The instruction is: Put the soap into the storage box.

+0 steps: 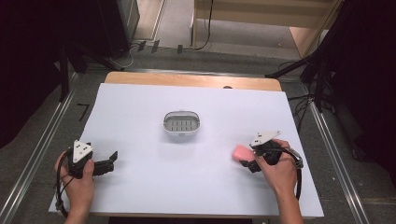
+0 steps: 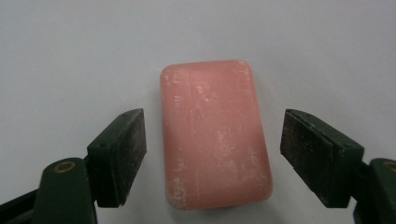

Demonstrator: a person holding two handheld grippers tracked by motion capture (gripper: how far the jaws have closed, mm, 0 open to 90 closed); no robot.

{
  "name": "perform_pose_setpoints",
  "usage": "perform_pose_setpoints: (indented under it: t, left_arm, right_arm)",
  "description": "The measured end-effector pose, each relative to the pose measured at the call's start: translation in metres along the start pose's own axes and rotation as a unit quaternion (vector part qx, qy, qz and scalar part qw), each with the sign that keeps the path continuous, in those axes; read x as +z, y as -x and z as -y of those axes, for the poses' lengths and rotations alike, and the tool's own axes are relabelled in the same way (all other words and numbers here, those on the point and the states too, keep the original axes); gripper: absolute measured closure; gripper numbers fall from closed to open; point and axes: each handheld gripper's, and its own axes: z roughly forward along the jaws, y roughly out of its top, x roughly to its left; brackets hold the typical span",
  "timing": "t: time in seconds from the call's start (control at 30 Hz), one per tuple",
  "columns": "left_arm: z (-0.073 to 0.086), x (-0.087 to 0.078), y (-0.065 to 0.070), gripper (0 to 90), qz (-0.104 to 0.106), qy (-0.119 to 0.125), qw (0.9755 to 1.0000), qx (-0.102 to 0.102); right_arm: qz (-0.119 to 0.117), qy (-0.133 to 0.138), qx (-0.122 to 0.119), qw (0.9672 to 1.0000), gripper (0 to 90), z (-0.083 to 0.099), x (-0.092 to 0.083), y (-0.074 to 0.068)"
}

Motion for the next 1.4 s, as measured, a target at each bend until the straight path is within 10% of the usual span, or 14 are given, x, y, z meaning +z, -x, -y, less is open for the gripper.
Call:
perform_pose_setpoints:
  t: [0.63,1.4]
  left_arm:
    - [0.000,0.000,0.000,0.1,0.000,-0.001,1.0000,0.002]
    - [0.000,0.000,0.000,0.1,-0.003,0.002,1.0000,-0.001]
  right_arm:
    - [-0.005,-0.045,0.005,0.9990,31.4,-0.001,0.018,0.003]
    - [-0.011,-0.027,-0.017,0.9994,38.7,-0.020,0.008,0.000]
